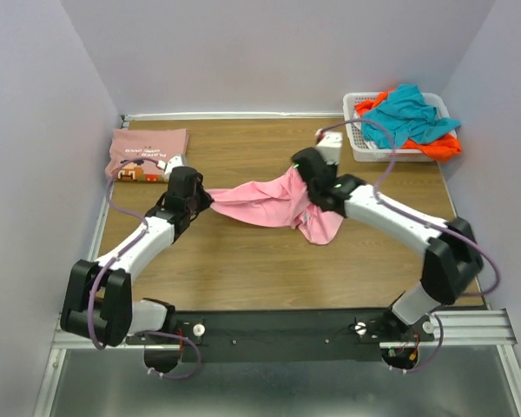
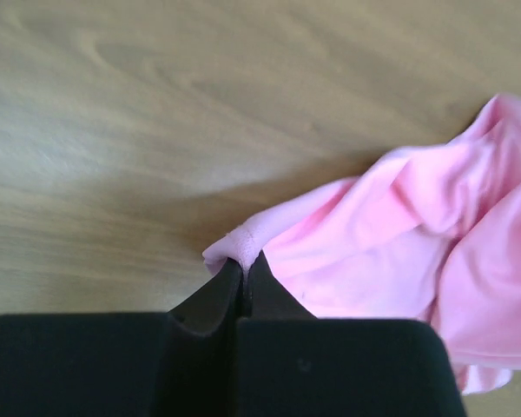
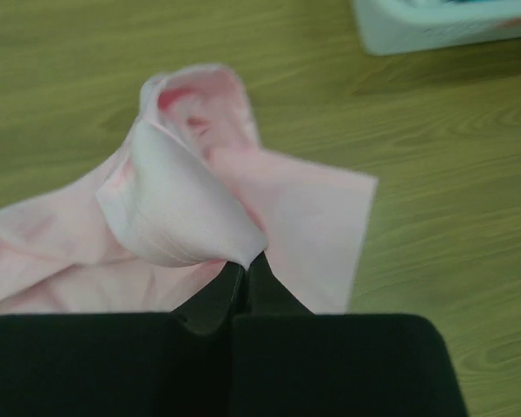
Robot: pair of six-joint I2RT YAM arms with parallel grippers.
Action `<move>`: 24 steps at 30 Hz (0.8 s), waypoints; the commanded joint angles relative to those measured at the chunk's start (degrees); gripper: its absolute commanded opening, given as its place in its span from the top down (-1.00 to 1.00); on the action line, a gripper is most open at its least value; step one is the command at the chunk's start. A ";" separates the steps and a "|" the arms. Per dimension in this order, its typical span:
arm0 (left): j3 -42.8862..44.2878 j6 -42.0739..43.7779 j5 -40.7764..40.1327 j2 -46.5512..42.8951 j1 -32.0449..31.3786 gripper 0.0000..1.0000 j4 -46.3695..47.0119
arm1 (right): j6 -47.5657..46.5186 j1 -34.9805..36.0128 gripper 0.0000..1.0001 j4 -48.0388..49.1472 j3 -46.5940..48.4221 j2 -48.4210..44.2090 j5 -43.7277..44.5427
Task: Fold and stack the t-shirts
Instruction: Flatten the tshirt out
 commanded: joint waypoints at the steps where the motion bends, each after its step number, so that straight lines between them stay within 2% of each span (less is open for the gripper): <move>1: 5.62 0.62 -8.38 -5.11 1.30 1.00 -4.08 | -2.83 -9.65 0.99 -0.07 -2.18 -9.54 2.91; 8: 17.21 1.94 -10.94 -5.30 5.35 1.00 -8.47 | -7.14 -23.21 0.99 0.98 2.20 -15.45 -4.90; 11: 26.77 3.34 -11.55 -5.65 6.67 1.00 -10.93 | -10.30 -24.27 0.99 1.07 7.20 -17.03 -4.48; 15: 34.34 5.62 -14.71 -8.46 7.28 1.00 -13.31 | -14.61 -24.27 0.99 1.07 13.45 -20.63 -1.50; 19: 37.44 6.77 -18.06 -14.08 7.63 1.00 -13.93 | -18.57 -24.36 0.99 1.07 18.20 -25.55 -0.43; 24: 37.97 7.47 -20.16 -25.41 7.64 1.00 -13.23 | -21.91 -24.27 0.99 0.98 21.90 -32.41 -5.51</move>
